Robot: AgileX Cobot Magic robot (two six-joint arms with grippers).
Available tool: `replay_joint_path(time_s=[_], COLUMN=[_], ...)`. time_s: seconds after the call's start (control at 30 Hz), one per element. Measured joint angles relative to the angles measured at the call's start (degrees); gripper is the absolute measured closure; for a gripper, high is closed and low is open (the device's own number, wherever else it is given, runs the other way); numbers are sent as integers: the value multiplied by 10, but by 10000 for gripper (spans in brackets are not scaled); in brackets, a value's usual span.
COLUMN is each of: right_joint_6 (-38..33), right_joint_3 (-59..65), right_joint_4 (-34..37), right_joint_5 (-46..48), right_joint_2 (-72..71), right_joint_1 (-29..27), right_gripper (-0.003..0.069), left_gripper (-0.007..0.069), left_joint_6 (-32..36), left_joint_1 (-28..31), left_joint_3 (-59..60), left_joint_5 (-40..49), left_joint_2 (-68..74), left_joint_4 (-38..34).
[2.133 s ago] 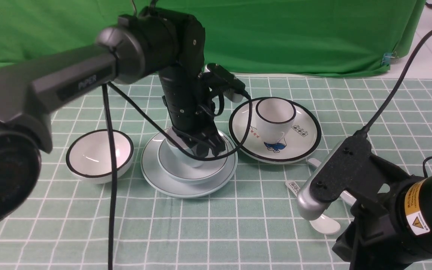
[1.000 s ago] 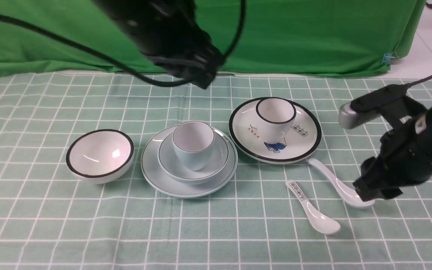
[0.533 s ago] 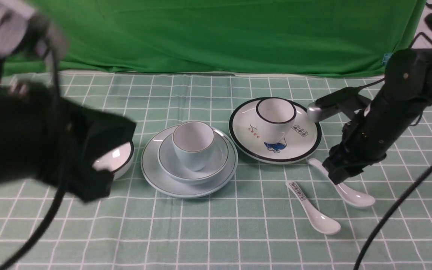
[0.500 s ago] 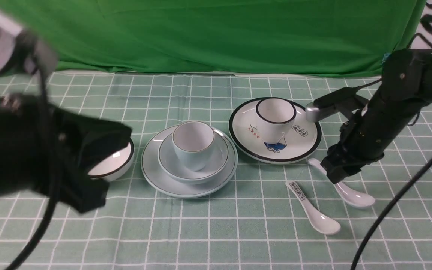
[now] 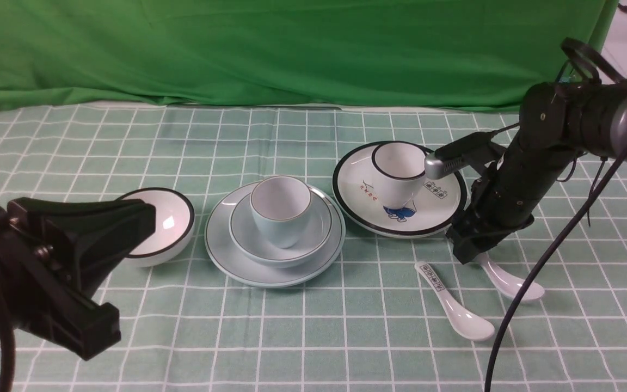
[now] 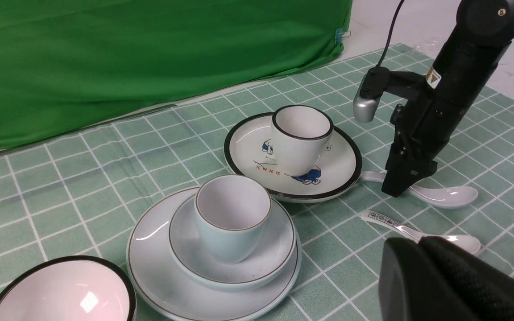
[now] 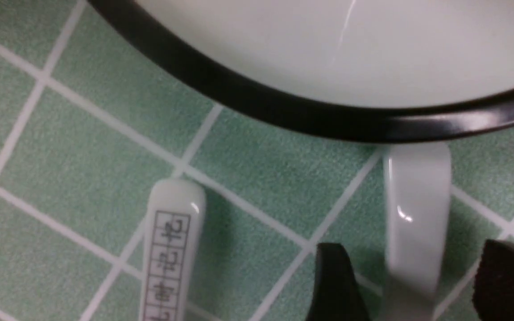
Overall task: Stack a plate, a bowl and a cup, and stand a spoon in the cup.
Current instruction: Use the right arm to grab a blue soup spoon
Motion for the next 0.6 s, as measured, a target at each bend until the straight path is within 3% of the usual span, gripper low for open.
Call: replay_joint_path(time_s=[0.33,0.4,0.47,0.5,0.6], right_joint_6=[-2,-2,-2,-1,0], right_joint_3=[-4,-5,-5,-5,-4], right_joint_4=[-1,-2,-7,-7,-1], right_joint_5=[-5,-4,-2,4,27], right_joint_2=[12,12,12,12,4], right_joint_1=[-1,-1,-1,-1,-1], right_gripper=[259,290,387,470,494], left_gripper=[615,615,615,615,615], left_joint_6=[0,0,0,0,8], left_joint_1=[0,0,0,0,0], left_joint_3=[0,0,0,0,0], left_joint_5=[0,1,4,5,9], left_joint_2=[0,0,0,0,0], left_joint_4=[0,-1,-2,-2,-2])
